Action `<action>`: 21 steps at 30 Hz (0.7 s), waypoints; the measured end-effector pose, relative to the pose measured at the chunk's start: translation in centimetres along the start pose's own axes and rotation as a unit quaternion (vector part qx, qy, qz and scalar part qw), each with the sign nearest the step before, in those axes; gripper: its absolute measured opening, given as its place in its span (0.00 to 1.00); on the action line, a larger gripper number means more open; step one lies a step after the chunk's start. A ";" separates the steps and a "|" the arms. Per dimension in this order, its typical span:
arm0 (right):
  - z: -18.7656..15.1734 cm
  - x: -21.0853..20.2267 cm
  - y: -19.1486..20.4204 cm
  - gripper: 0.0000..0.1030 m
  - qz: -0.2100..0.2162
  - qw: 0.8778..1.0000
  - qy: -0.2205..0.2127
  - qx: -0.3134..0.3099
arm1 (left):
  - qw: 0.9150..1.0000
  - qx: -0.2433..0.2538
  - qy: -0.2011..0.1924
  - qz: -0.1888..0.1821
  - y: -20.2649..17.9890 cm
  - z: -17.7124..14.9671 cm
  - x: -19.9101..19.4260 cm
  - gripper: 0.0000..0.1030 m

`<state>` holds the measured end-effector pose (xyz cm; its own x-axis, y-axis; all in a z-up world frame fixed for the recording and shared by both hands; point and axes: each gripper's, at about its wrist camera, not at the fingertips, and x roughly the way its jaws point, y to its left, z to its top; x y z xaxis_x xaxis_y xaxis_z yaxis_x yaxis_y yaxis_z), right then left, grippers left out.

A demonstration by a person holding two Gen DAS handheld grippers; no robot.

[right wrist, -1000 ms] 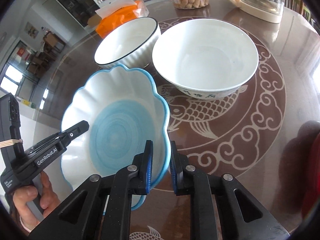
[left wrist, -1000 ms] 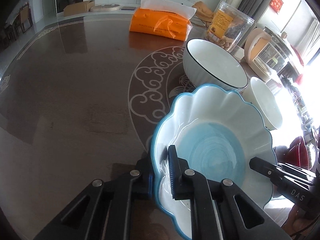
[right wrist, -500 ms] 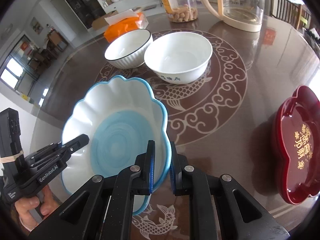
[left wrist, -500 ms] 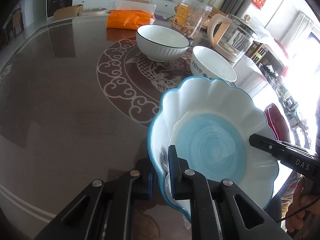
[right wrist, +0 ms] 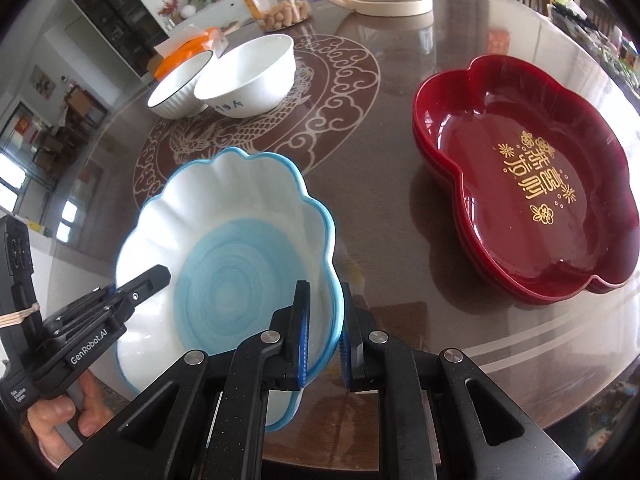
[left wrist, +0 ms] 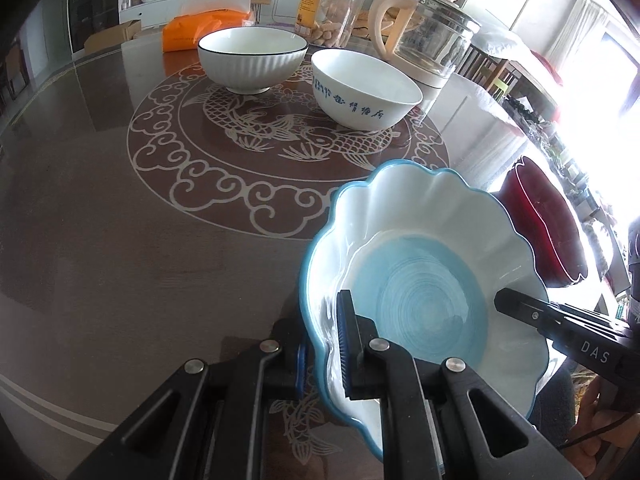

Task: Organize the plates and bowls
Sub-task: 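Slide the scalloped bowl toward the red plates and open the left gripper, then move the left gripper over to the black-rimmed white bowl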

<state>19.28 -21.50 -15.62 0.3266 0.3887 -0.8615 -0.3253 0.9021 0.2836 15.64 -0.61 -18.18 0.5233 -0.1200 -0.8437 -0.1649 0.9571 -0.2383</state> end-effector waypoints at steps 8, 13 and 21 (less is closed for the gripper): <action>-0.4 -1.3 -0.3 0.54 0.002 0.999 -0.046 0.000 | 0.999 0.020 -0.024 0.020 0.5 -0.2 -1.5 0.21; -1.2 -4.5 -0.7 0.63 -0.011 0.995 -0.098 0.002 | 0.995 -0.009 -0.068 0.069 2.2 -0.9 -4.0 0.76; -4.1 -8.3 -0.6 0.70 -0.063 0.984 -0.169 0.003 | 0.987 0.001 -0.107 0.117 3.0 -1.5 -8.6 0.81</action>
<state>13.17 -26.04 -10.37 0.6402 0.3122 -0.7019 -0.2584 0.9480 0.1859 9.37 2.86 -12.33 0.6362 0.1631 -0.7541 -0.3006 0.9526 -0.0475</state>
